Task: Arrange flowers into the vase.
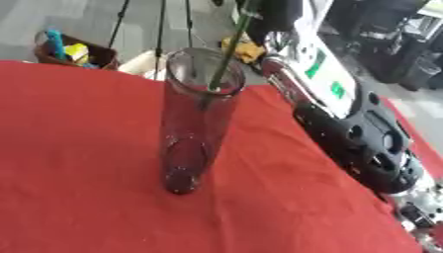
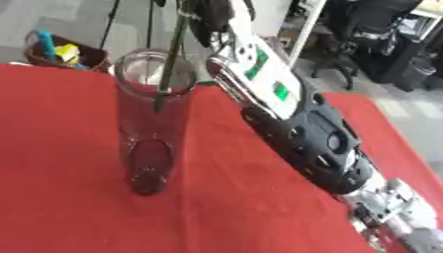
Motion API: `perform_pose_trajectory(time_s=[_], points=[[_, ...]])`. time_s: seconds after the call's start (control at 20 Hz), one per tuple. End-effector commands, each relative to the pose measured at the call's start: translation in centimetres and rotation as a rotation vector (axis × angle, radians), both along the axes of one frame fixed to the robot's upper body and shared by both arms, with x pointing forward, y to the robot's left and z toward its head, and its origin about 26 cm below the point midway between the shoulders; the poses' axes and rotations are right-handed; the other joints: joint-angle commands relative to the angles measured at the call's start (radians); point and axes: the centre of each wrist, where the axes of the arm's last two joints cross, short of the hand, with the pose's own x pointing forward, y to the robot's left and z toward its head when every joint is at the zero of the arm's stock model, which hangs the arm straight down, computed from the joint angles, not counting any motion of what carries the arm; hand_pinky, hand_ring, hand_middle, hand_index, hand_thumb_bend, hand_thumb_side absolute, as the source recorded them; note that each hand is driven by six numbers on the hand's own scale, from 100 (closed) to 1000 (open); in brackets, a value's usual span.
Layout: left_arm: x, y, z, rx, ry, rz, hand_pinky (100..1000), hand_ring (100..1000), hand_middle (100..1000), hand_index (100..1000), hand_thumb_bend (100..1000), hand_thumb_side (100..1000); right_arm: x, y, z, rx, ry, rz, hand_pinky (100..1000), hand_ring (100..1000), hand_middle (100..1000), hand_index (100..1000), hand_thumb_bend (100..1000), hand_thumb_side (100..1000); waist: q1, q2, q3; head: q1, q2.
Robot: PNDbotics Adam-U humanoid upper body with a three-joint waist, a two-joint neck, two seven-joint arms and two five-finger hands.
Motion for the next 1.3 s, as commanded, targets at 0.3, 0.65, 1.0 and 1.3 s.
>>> perform_pose_trajectory(time_s=[0.3,0.65,1.0,1.3], points=[[-0.46,-0.47,0.64,0.000,-0.028,-0.022,533,718,718,761,100,713,-0.72,-0.26,0.88,-0.092,-0.038,-0.047,241,426,100,174,100,848,0.007,-0.018,-0.001,0.003,-0.012],[-0.47,-0.52,0.66,0.000,-0.029,-0.023,533,719,718,761,100,714,-0.66,-0.33,0.70,-0.083,-0.045,-0.053,383,537,100,202,100,838,0.005,-0.016,0.002,0.003,-0.017],[-0.47,-0.54,0.72,0.002,-0.031,-0.027,533,721,719,754,100,714,-0.62,-0.45,0.47,-0.104,-0.057,-0.072,470,627,100,250,100,820,0.002,-0.016,0.006,0.003,-0.017],[-0.46,-0.56,0.76,0.002,-0.031,-0.029,533,721,720,753,100,714,-0.56,-0.50,0.29,-0.154,-0.028,-0.080,620,776,100,279,100,821,0.001,-0.018,0.005,0.006,-0.016]])
